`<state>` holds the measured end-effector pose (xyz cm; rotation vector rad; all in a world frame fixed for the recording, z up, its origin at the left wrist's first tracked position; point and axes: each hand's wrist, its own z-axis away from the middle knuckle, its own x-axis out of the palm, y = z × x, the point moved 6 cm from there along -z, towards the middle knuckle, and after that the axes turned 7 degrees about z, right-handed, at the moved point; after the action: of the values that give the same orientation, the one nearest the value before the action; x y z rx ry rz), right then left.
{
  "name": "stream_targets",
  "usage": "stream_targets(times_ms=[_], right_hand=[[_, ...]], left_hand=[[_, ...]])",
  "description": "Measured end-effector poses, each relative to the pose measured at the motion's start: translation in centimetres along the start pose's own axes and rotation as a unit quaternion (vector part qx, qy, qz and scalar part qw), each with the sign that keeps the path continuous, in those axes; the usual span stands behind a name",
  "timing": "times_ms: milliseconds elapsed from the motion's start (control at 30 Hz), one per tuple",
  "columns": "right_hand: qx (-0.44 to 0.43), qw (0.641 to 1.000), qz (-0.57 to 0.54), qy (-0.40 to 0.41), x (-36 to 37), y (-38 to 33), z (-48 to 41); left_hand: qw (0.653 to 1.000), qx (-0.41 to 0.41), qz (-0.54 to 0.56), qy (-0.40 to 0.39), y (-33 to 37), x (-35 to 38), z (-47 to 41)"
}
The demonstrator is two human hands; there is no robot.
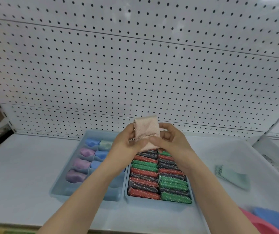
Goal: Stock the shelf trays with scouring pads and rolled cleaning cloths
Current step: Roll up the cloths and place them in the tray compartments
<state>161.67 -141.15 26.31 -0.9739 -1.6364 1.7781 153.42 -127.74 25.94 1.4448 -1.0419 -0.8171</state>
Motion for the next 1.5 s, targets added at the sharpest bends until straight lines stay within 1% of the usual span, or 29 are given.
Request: stream_targets(times_ms=[67,133,267,333,400,467,533,667,733,800,867,933,967,1033,1133,1200,1233,1300,1367,1400,1433,1500], right_hand=[[0.022,0.996,-0.045,-0.07,0.3,0.3,0.1],[0.023,0.991,-0.073,-0.107,0.5,0.3,0.3],[0.003,0.99,-0.102,-0.099,0.9,0.5,0.4],[-0.021,0.992,-0.083,-0.089,1.2,0.5,0.4],[-0.049,0.996,-0.052,-0.061,1.3,0.4,0.2],[-0.068,0.997,-0.009,-0.038,1.6,0.5,0.1],[-0.068,0.997,0.018,-0.035,2.0,0.7,0.1],[-0.023,0.998,0.037,-0.044,2.7,1.1,0.3],[-0.006,0.995,0.087,-0.056,3.3,1.6,0.2],[0.01,0.988,0.128,-0.083,4.6,2.6,-0.1],[0.018,0.987,0.119,-0.103,5.5,3.3,-0.1],[0.034,0.987,0.108,-0.117,6.6,4.4,-0.4],[0.035,0.986,0.118,-0.114,7.0,5.0,-0.6],[0.018,0.981,0.176,-0.086,7.7,6.1,-0.9],[-0.009,0.958,0.282,-0.043,9.2,7.3,-1.0],[-0.022,0.952,0.302,-0.038,10.8,7.9,-0.9],[-0.028,0.949,0.311,-0.039,11.8,8.0,-0.9],[-0.034,0.942,0.331,-0.041,14.0,8.3,-1.0],[-0.043,0.933,0.356,-0.041,16.0,8.7,-1.4],[-0.046,0.925,0.374,-0.048,16.9,9.1,-1.7],[-0.051,0.912,0.403,-0.058,17.7,9.5,-1.9],[-0.059,0.862,0.497,-0.075,18.9,10.5,-2.2]], left_hand=[[1.0,0.012,0.017,-0.012,0.1,-0.3,0.1],[0.998,0.01,0.056,-0.025,0.2,-0.4,0.4],[0.995,-0.012,0.087,-0.041,0.1,-0.7,1.0],[0.991,-0.047,0.118,-0.032,-0.6,-1.0,1.2],[0.98,-0.097,0.173,-0.011,-1.4,-1.5,1.2],[0.973,-0.119,0.2,-0.004,-2.0,-1.6,1.2],[0.981,-0.093,0.168,0.013,-2.5,-2.1,1.3],[0.993,-0.05,0.091,0.052,-2.7,-3.3,1.5],[0.997,-0.032,0.053,0.045,-2.8,-3.9,1.7],[0.999,-0.023,0.016,0.04,-3.5,-4.9,2.0],[0.998,-0.016,-0.04,0.037,-3.9,-5.6,2.3],[0.997,-0.018,-0.072,0.036,-4.5,-6.7,2.9],[0.996,-0.019,-0.075,0.043,-4.8,-7.4,3.3],[0.991,-0.017,-0.1,0.086,-5.8,-10.1,4.5],[0.97,-0.009,-0.19,0.153,-7.3,-15.1,6.9],[0.941,0.001,-0.3,0.154,-7.9,-17.4,8.3],[0.922,0.019,-0.363,0.137,-8.0,-17.9,8.7],[0.884,0.077,-0.456,0.066,-8.8,-17.8,9.0],[0.85,0.134,-0.509,0.01,-9.9,-17.5,9.4],[0.841,0.144,-0.522,0.001,-10.3,-17.4,9.6],[0.835,0.149,-0.531,0.002,-10.5,-17.5,9.7],[0.827,0.153,-0.541,0.007,-10.6,-17.5,9.9]])
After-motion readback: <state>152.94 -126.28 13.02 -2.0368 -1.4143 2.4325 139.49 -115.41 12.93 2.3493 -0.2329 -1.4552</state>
